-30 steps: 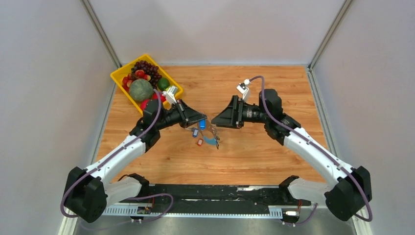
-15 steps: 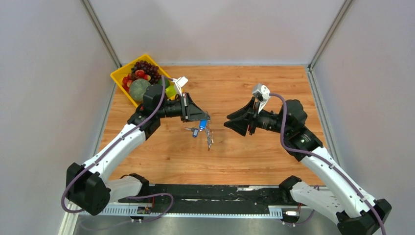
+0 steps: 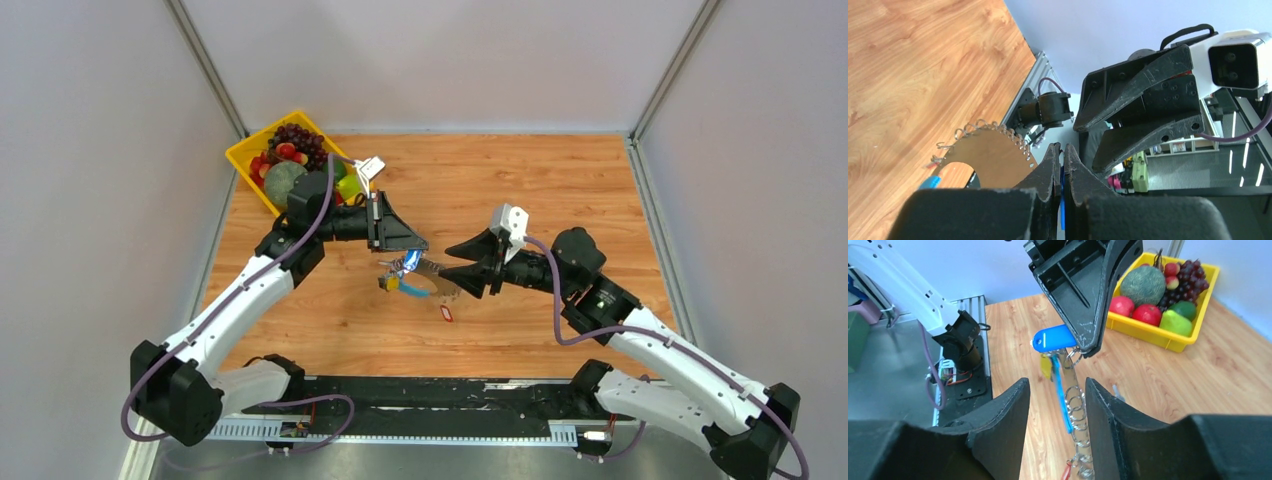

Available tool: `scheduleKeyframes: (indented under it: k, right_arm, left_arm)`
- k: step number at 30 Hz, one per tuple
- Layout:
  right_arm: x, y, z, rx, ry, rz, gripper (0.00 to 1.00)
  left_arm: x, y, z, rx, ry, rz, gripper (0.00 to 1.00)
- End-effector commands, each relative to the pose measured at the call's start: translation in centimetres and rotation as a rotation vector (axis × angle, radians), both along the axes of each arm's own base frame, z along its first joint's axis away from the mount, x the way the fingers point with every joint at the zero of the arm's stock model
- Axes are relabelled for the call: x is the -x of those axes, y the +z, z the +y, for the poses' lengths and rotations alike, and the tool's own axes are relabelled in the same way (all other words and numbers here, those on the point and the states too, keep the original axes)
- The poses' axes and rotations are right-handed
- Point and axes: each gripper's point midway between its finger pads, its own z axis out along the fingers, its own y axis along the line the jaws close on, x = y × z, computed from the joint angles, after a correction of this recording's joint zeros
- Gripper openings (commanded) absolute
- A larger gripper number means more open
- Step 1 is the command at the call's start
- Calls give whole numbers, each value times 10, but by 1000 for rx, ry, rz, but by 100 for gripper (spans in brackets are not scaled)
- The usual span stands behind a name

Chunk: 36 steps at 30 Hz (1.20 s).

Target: Remove the keys from the keyring

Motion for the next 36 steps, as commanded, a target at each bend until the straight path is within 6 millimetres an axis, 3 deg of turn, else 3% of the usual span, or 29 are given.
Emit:
scheduleKeyframes:
  k: [1, 13, 20, 24, 36]
  right_arm:
    - [-11, 17, 6, -39, -83, -153, 48]
    - [-11, 15, 29, -20, -122, -225, 48]
    - [-16, 7, 32, 2, -164, -199, 49]
    - [-22, 14, 32, -27, -206, -189, 35]
    - [-27, 24, 37, -57, -230, -191, 28]
  left_arm:
    - [10, 38, 2, 69, -24, -90, 0]
    - [11, 43, 0, 89, 13, -81, 0]
    - [11, 44, 0, 92, 19, -74, 0]
    - [11, 44, 0, 95, 20, -77, 0]
    - [8, 44, -2, 113, 45, -64, 0]
